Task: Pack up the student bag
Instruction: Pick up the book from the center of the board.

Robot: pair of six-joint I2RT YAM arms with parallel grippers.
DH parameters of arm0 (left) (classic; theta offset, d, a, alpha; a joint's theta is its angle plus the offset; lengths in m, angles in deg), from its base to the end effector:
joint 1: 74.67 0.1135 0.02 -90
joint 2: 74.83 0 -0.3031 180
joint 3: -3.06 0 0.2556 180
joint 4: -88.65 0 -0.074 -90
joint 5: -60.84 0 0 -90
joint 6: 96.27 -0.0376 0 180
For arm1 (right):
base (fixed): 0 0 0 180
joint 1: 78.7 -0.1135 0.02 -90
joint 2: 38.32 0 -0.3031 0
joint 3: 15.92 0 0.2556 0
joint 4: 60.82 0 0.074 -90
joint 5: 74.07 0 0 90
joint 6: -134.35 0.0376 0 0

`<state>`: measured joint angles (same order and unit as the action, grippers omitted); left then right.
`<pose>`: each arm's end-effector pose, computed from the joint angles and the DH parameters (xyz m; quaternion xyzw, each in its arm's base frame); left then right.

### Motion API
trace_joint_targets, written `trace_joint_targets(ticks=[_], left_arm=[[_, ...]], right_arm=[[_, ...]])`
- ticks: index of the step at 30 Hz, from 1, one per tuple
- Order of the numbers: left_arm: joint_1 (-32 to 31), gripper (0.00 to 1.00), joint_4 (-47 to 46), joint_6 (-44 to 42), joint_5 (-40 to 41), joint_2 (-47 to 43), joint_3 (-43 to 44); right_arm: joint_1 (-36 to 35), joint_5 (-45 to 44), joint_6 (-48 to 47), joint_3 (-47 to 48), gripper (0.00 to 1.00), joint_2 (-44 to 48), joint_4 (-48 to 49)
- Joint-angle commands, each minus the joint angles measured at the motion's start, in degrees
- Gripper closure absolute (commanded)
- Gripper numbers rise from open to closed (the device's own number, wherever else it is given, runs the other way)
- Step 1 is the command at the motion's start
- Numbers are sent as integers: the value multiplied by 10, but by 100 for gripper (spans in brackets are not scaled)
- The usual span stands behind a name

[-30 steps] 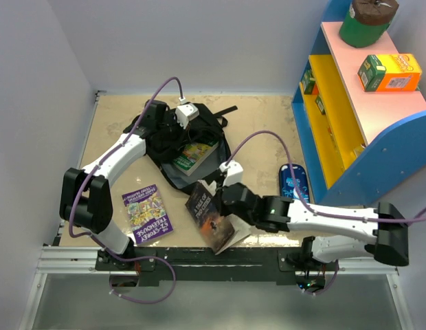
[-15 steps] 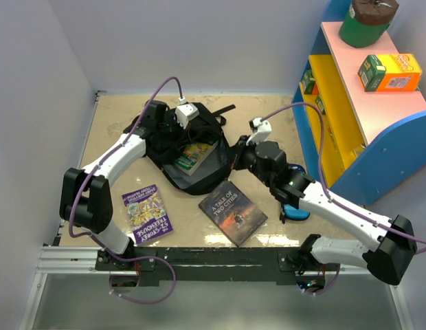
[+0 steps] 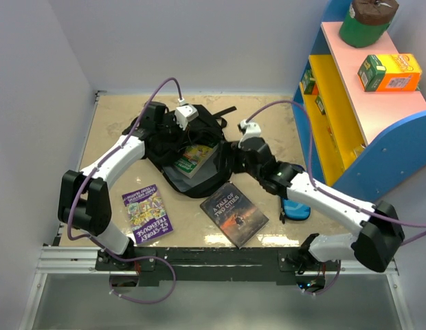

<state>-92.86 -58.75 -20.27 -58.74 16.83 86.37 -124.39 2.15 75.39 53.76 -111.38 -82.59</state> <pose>0.3384 -0.1307 0.3094 0.3457 0.8158 -0.2468 0.3926 0.2068 0.1990 0.3414 -0.0430 0.8394 0.2510 0.4802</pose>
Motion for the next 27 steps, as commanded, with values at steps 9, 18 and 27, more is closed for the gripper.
trace_joint_targets(ticks=[9, 18, 27], left_arm=[[-5, 100, -3, 19, -29, -10, 29], [-6, 100, 9, 13, -19, -2, 44], [-5, 100, 13, 10, -13, 3, 51]], right_arm=[[5, 7, 21, -129, 2, -44, -55], [-26, 24, 52, -164, 15, -61, -33], [-89, 11, 85, -136, 28, -29, -69]])
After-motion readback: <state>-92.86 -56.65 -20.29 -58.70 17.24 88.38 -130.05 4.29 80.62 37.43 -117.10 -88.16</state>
